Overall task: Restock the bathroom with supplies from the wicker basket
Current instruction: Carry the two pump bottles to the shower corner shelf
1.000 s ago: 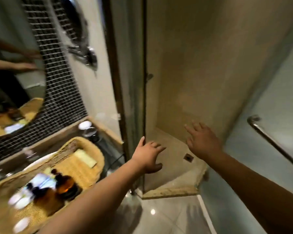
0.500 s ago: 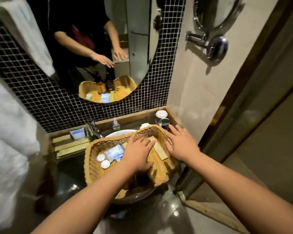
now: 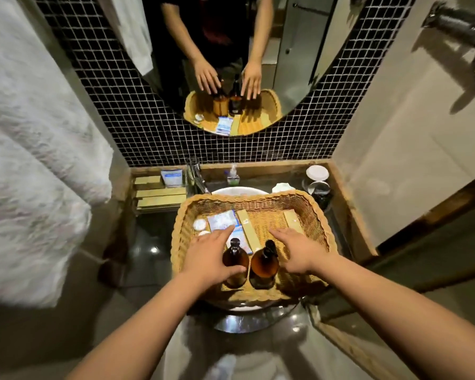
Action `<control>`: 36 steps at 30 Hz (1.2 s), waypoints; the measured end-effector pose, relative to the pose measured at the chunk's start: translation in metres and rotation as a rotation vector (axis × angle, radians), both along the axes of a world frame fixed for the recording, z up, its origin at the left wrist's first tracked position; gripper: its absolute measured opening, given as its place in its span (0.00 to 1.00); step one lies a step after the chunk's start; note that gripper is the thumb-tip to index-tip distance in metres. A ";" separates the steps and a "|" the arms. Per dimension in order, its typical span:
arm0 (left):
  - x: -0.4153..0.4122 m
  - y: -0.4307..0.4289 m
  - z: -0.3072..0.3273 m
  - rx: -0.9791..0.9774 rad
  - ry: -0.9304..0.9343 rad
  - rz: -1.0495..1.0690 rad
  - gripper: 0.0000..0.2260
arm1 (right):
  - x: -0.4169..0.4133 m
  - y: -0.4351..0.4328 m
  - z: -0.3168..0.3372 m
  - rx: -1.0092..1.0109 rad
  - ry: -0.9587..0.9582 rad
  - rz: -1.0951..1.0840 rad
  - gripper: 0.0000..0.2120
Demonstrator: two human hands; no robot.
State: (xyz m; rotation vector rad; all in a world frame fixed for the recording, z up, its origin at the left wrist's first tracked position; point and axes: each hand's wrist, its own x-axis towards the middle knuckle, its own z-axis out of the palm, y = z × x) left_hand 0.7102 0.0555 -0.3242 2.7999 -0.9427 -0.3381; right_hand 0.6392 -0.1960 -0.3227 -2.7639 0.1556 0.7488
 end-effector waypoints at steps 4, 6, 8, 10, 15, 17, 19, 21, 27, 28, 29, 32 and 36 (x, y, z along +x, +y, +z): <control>-0.012 0.010 -0.033 0.009 0.040 0.103 0.50 | -0.007 0.004 -0.025 0.127 0.023 -0.035 0.57; -0.016 0.010 -0.048 0.038 0.070 0.112 0.50 | -0.009 0.010 -0.036 0.165 -0.024 -0.060 0.56; -0.019 0.005 -0.061 0.055 0.106 0.097 0.50 | -0.012 0.016 -0.047 0.199 -0.069 -0.080 0.51; -0.021 -0.003 -0.069 0.026 0.155 0.114 0.51 | -0.015 0.022 -0.056 0.245 -0.122 -0.121 0.48; -0.017 -0.015 -0.081 -0.187 0.286 0.178 0.44 | -0.020 0.025 -0.074 0.335 -0.260 -0.217 0.48; -0.016 -0.017 -0.084 -0.236 0.306 0.185 0.41 | -0.021 0.028 -0.078 0.354 -0.293 -0.262 0.46; -0.015 -0.018 -0.085 -0.285 0.313 0.196 0.39 | -0.021 0.031 -0.083 0.354 -0.327 -0.285 0.42; -0.014 -0.017 -0.082 -0.319 0.302 0.182 0.36 | -0.021 0.033 -0.085 0.344 -0.346 -0.288 0.40; -0.003 -0.008 -0.054 -0.204 0.106 -0.018 0.36 | -0.029 0.033 -0.072 0.235 -0.404 -0.151 0.42; -0.002 -0.010 -0.044 -0.194 0.069 -0.044 0.36 | -0.032 0.031 -0.064 0.214 -0.425 -0.145 0.41; -0.002 -0.012 -0.032 -0.188 0.034 -0.071 0.37 | -0.035 0.027 -0.054 0.194 -0.440 -0.149 0.40; 0.000 -0.028 0.003 -0.206 -0.026 -0.149 0.38 | -0.042 0.013 -0.021 0.164 -0.489 -0.187 0.40; -0.002 -0.064 0.047 -0.255 -0.098 -0.285 0.39 | -0.057 -0.012 0.028 0.087 -0.551 -0.278 0.44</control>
